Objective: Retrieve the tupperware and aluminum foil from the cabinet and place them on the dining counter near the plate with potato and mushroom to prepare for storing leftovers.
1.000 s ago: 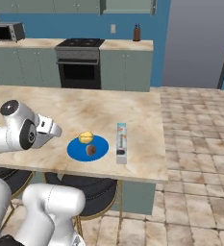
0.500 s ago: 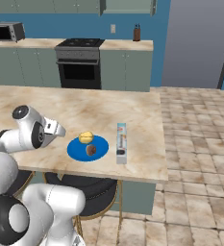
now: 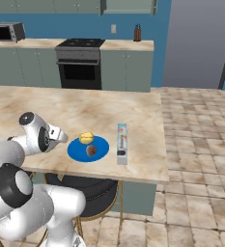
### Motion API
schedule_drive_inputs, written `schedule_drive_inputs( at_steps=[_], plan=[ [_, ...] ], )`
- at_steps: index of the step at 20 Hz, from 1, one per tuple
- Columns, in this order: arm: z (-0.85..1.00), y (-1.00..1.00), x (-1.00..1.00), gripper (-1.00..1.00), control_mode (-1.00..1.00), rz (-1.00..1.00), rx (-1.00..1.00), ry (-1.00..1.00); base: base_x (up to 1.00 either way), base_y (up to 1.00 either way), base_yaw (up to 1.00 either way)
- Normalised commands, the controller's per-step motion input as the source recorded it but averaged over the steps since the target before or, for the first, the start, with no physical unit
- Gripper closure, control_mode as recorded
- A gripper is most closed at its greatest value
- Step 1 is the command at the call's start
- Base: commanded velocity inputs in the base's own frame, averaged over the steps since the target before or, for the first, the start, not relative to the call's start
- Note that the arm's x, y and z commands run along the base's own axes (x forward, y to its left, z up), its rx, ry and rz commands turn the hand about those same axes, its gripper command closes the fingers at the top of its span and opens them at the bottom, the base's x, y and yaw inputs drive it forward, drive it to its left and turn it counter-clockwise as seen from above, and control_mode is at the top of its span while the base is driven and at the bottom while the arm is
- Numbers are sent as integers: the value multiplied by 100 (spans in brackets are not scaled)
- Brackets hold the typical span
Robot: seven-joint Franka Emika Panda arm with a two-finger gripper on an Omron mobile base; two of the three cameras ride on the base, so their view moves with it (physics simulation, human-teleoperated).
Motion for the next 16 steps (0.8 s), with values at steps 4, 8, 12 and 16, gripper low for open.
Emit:
schedule_drive_inputs(
  at_steps=[4, 8, 12, 16],
  plan=[
    [-38, 0, 25, 100, -100, -3, 0, 2, 0, 0, 0],
    [-31, 0, 36, 100, -100, -4, 0, 0, 0, 0, 0],
    [-21, 0, 51, -100, -100, -4, 0, 0, 0, 0, 0],
    [-11, 0, 59, -100, -100, -5, 0, 0, 0, 0, 0]
  ],
)
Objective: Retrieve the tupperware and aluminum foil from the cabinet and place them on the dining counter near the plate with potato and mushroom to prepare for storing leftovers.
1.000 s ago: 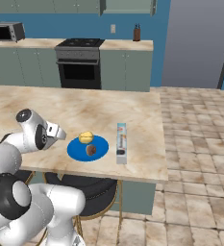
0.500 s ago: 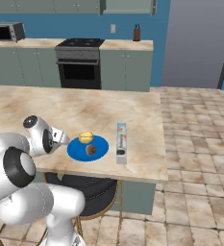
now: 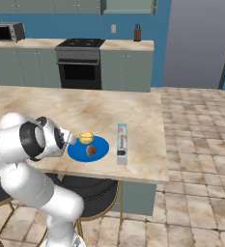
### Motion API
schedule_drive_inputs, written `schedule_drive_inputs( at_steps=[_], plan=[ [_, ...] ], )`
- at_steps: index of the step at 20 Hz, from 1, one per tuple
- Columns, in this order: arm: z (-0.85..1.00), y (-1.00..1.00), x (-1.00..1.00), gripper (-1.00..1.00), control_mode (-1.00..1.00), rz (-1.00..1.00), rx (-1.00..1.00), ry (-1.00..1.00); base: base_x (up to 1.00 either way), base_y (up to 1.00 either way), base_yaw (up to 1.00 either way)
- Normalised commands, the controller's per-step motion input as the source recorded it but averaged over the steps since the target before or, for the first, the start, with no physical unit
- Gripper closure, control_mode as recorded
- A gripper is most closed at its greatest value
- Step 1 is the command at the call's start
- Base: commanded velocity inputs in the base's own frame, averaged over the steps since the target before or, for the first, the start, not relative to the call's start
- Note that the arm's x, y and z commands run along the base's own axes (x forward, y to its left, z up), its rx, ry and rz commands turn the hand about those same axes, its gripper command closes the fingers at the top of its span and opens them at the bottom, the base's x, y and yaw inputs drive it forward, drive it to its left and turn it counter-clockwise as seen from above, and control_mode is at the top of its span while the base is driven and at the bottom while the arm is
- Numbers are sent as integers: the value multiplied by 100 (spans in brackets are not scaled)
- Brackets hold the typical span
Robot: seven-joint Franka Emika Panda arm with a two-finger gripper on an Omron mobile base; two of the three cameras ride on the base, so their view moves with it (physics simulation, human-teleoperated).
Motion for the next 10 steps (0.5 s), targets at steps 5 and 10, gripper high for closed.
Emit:
schedule_drive_inputs(
  at_steps=[5, 10],
  plan=[
    [14, 13, 8, -100, -100, -4, 0, 0, 0, 0, 0],
    [85, 17, -42, -100, -100, -5, 0, 0, 0, 0, 0]
  ],
)
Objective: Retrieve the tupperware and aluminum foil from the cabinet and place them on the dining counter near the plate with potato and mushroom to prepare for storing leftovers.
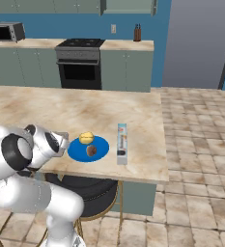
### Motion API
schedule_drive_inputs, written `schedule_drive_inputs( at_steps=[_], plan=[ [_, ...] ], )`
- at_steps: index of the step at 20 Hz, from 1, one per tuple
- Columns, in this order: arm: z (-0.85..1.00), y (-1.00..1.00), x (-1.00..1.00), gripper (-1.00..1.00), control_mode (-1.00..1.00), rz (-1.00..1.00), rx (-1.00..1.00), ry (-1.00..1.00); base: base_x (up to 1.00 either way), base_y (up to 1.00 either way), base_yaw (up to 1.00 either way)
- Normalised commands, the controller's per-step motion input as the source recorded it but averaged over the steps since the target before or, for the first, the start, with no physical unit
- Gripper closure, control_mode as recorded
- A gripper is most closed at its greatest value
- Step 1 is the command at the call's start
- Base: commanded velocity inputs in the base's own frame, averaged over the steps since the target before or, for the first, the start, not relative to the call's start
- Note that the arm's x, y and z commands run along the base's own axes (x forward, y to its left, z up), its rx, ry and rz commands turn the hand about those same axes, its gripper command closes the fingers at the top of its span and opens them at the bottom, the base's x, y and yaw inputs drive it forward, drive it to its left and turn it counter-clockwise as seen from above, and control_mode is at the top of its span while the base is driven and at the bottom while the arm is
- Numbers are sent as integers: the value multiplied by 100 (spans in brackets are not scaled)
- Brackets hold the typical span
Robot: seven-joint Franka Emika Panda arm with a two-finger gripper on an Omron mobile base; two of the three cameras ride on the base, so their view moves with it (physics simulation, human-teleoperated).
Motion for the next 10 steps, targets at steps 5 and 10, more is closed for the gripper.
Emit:
schedule_drive_inputs(
  at_steps=[5, 10],
  plan=[
    [100, 0, -52, -100, -100, -8, 0, 0, 0, 0, 0],
    [100, 0, -7, -100, -100, -4, 0, 0, 0, 0, 0]
  ],
)
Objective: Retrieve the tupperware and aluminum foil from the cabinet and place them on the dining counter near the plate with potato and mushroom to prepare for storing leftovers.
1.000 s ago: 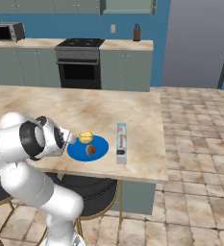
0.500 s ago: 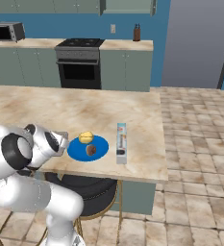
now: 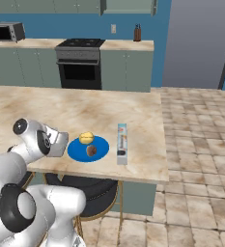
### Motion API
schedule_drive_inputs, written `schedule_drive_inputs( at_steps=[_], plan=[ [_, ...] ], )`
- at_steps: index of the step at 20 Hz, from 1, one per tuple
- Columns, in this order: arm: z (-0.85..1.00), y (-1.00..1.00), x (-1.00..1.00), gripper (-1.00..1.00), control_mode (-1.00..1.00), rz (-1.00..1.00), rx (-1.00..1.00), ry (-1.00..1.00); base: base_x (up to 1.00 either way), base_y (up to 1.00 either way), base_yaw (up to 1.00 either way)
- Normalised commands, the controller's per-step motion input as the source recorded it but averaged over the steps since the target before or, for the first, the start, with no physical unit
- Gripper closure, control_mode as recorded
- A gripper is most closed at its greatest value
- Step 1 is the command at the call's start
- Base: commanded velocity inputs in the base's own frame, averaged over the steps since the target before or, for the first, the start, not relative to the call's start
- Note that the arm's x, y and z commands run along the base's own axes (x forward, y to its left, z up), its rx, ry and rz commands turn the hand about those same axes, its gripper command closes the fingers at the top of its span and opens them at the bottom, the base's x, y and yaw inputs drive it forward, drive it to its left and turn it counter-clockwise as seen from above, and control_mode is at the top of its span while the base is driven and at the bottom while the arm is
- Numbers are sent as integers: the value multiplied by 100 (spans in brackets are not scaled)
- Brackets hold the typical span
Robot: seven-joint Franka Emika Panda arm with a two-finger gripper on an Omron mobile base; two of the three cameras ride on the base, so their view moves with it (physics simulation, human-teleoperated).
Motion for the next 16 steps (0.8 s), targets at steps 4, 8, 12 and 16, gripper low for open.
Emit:
schedule_drive_inputs(
  at_steps=[4, 8, 12, 16],
  plan=[
    [100, 0, -11, -100, -100, -9, -1, 1, 0, 0, 0],
    [89, -18, -82, -100, -100, -15, -1, 4, 0, 0, 0],
    [14, -81, -100, -100, -100, -8, 0, -4, 0, 0, 0],
    [-5, -91, -76, -100, -100, 4, 2, -14, 0, 0, 0]
  ],
)
